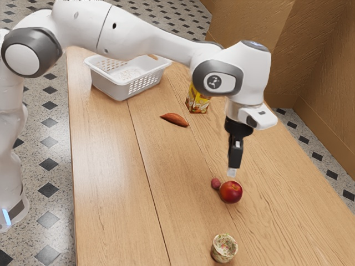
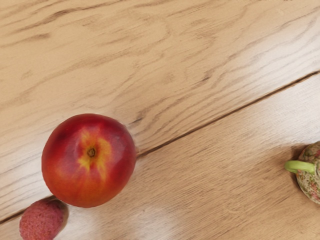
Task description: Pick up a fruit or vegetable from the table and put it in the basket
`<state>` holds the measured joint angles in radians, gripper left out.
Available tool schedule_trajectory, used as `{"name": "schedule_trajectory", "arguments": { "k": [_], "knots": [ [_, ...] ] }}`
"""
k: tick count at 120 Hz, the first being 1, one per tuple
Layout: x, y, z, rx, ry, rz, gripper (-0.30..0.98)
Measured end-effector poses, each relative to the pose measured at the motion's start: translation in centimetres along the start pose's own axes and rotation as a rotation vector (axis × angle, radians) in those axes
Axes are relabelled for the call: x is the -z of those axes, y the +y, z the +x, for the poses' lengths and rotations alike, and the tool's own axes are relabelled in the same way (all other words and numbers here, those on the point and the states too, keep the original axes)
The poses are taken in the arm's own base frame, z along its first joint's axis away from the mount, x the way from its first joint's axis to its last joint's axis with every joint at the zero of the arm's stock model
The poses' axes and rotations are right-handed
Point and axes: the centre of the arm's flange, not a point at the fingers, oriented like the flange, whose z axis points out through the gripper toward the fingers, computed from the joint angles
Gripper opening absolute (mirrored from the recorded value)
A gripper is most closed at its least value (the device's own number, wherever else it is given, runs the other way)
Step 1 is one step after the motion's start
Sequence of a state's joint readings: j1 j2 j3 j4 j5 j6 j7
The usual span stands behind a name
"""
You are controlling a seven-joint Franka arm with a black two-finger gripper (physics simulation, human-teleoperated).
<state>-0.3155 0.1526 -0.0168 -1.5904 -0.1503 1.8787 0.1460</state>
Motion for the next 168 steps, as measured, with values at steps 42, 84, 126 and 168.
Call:
{"name": "schedule_trajectory", "arguments": {
  "k": [42, 84, 126, 168],
  "knots": [
    [-6.2, -1.1, 0.9, 0.083, -0.133, 0.008, 0.66],
    [-8.6, -2.8, 1.8, 0.144, -0.085, 0.023, 0.66],
    [-10.8, -4.8, 2.9, 0.186, -0.035, 0.043, 0.66],
    [-12.5, -5.2, 3.1, 0.202, -0.04, 0.047, 0.66]
  ]
}}
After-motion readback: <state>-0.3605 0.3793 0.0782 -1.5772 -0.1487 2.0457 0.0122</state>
